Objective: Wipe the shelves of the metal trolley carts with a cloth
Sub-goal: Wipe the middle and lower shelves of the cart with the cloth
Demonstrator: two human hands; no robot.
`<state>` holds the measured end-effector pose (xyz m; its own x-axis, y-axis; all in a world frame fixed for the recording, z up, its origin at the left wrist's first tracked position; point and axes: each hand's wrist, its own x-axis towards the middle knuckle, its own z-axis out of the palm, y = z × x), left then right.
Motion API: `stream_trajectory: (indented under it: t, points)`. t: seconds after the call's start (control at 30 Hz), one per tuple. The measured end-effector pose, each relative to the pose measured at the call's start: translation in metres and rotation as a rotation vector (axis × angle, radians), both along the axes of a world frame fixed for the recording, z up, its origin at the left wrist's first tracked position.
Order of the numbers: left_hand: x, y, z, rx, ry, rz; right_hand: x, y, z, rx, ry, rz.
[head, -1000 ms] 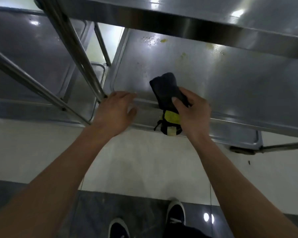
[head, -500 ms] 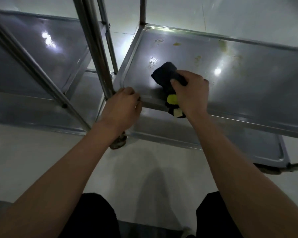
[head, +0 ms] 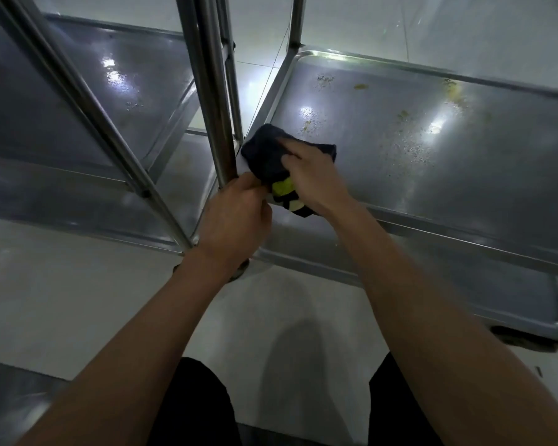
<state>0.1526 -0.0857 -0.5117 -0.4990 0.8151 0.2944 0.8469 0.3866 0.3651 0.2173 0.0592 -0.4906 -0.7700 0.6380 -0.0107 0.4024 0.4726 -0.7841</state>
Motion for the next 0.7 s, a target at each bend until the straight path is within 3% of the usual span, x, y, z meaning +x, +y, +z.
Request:
stream_trajectory:
  t: [0.23, 0.7]
  points:
    - [-0.003, -0.001, 0.000, -0.053, 0.060, 0.003, -0.009, -0.006, -0.006, 0.223, -0.125, 0.111]
    - [-0.003, 0.000, 0.009, -0.080, 0.133, -0.093, 0.003, -0.004, -0.010, 0.275, -0.099, 0.091]
